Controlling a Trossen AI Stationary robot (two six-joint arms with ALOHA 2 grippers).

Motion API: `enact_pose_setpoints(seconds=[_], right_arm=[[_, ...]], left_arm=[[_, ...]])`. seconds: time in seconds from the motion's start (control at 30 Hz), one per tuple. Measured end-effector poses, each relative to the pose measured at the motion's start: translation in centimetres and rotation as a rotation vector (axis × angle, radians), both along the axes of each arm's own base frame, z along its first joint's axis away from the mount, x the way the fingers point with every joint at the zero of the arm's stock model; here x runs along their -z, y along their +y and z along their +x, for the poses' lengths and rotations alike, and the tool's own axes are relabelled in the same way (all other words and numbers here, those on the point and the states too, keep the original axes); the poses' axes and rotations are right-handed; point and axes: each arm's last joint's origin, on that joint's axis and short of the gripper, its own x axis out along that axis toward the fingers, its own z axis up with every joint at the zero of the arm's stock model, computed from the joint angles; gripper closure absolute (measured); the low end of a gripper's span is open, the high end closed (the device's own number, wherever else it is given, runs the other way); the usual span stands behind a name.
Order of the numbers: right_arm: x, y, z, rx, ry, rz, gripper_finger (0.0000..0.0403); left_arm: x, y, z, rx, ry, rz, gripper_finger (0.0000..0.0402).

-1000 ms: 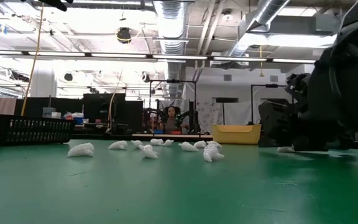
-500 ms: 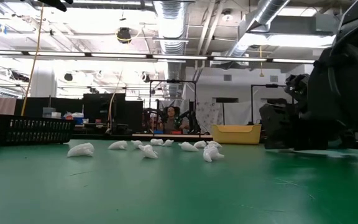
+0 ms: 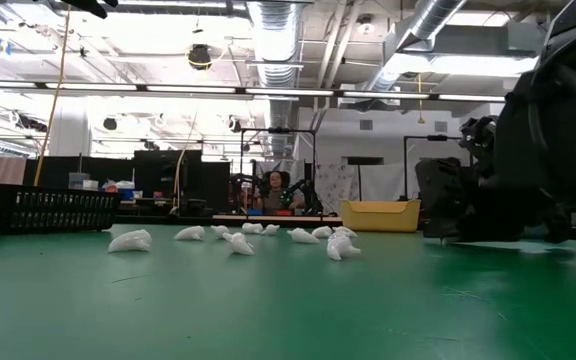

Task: Sort Halloween decoration
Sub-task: Put the white ghost toy into the light orange bin

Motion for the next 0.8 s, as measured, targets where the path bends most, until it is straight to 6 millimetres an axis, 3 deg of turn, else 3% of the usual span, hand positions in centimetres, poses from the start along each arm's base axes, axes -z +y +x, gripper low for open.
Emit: enact_pose_setpoints(seconds=[0.4,0.57,0.8], right_arm=[[-2.4,0.5,2.4,0.029,0.059,-0.016,0.0318],[-4.8,0.0,3.4,0.051,0.066,-0.02,0.0318],[-8.4,-1.7,3.4,0.057,0.038,-0.08,0.0317]], left_arm=[[0.0,0.0,0.0,-0.007,0.004,0.012,0.0202],[0.0,0.1,-0.1,-0.02,0.006,0.023,0.0202],[0.1,0.1,-0.2,-0.019,0.022,0.026,0.0202]])
